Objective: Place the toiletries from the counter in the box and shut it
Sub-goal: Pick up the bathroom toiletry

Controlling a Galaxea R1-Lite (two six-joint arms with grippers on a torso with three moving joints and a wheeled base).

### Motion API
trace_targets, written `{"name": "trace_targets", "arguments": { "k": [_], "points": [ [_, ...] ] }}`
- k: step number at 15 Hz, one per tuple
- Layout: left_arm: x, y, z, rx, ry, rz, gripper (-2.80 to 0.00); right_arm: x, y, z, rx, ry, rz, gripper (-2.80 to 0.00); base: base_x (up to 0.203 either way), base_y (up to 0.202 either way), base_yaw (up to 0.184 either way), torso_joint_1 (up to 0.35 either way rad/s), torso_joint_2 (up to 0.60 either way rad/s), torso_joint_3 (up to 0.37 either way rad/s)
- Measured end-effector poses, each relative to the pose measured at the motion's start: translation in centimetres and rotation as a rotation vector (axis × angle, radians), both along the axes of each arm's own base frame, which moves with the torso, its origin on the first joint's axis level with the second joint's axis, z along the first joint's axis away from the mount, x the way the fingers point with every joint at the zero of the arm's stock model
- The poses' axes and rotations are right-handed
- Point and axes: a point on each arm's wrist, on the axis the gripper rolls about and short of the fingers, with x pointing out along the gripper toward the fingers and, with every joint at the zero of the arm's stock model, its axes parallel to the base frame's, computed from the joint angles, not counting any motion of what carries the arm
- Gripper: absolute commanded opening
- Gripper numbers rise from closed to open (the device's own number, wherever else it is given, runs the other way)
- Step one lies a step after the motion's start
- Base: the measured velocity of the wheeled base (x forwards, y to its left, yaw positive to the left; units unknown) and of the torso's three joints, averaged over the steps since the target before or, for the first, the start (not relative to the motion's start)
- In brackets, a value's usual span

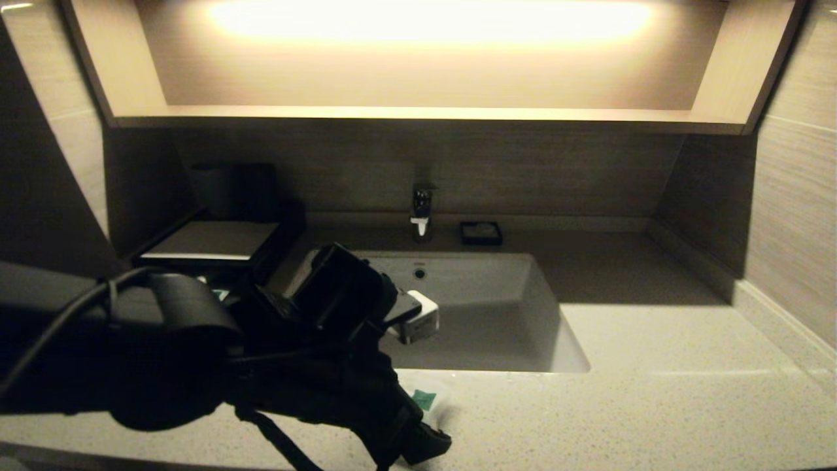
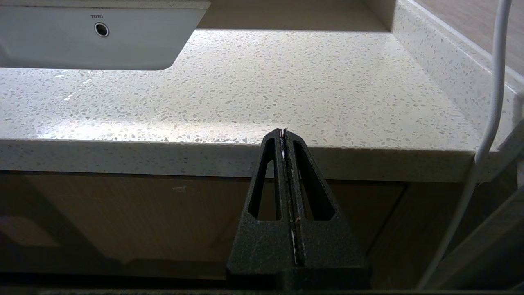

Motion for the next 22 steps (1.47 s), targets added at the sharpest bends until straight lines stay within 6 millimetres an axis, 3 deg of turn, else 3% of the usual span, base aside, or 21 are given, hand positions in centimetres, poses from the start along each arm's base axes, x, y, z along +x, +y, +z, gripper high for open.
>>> {"name": "trace_targets", "arguments": {
  "k": [22],
  "points": [
    [0.4, -0.8, -1.3, 0.057, -0.012, 0.021, 0.0, 0.0, 0.0, 0.0, 0.0, 0.0, 0.0, -2.8, 0.0, 0.0, 0.0, 0.0, 0.0, 0.0]
  ]
}}
